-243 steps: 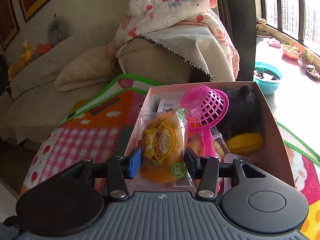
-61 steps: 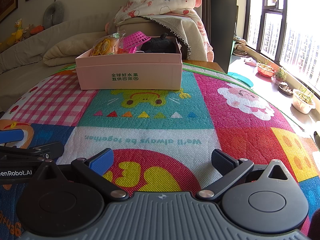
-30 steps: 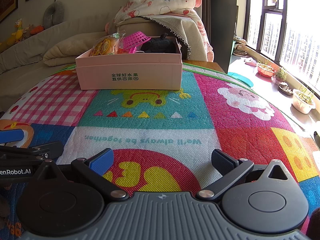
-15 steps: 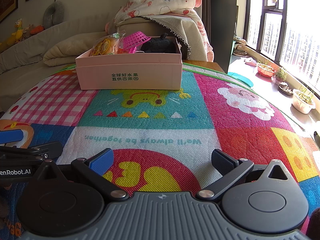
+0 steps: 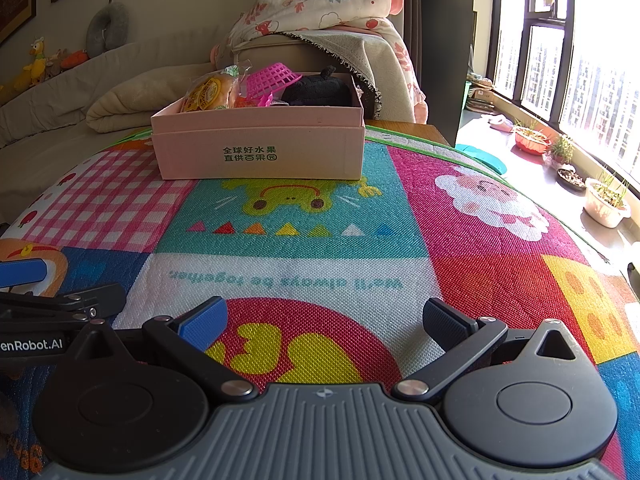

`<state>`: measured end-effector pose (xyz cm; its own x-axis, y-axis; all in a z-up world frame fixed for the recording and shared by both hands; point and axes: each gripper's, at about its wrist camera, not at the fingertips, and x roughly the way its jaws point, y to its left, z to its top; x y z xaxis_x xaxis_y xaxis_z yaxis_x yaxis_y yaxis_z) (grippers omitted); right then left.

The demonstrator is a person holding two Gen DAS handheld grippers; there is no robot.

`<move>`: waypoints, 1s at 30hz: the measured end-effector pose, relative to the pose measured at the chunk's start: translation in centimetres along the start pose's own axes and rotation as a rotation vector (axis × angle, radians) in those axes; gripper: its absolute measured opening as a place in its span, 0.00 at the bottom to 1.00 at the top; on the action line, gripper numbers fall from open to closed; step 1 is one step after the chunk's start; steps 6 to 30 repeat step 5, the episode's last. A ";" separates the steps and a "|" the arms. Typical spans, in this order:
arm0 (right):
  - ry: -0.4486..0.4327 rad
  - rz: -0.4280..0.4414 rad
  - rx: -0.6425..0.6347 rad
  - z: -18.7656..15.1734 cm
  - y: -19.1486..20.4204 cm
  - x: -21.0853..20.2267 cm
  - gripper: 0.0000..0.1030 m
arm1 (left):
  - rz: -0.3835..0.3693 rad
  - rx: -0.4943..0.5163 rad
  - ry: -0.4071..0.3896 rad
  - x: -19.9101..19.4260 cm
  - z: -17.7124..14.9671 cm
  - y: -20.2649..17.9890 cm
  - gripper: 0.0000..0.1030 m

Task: Organize objects

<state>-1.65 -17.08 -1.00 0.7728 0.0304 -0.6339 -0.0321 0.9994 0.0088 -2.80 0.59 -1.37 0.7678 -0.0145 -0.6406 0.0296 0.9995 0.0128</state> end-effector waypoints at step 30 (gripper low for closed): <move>0.000 0.000 0.000 0.0 0.0 0.0 1.00 | -0.001 -0.002 -0.001 0.1 0.0 0.1 1.00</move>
